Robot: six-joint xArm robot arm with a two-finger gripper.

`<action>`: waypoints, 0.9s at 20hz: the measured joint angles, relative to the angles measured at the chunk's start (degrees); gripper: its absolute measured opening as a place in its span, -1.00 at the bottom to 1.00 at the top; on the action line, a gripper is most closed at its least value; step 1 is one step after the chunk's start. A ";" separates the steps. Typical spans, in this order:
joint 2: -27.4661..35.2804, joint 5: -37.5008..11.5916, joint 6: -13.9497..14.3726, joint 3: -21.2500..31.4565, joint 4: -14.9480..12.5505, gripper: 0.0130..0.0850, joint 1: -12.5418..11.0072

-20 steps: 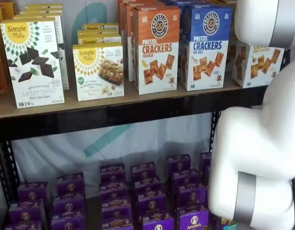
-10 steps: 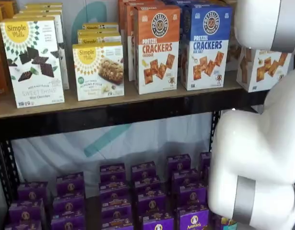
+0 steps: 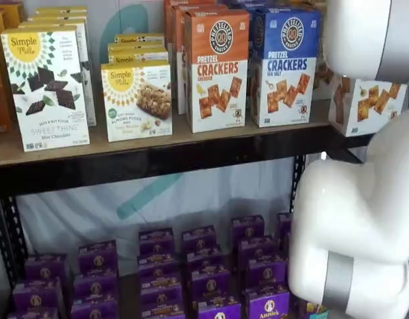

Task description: Retrieve the yellow and white box located on the top shelf, the sixth one from the left

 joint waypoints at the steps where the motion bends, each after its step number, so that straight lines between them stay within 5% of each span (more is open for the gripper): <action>1: -0.69 0.49 0.15 0.47 -0.03 0.22 0.14; 18: -8.26 2.87 4.07 9.85 -1.05 0.22 4.44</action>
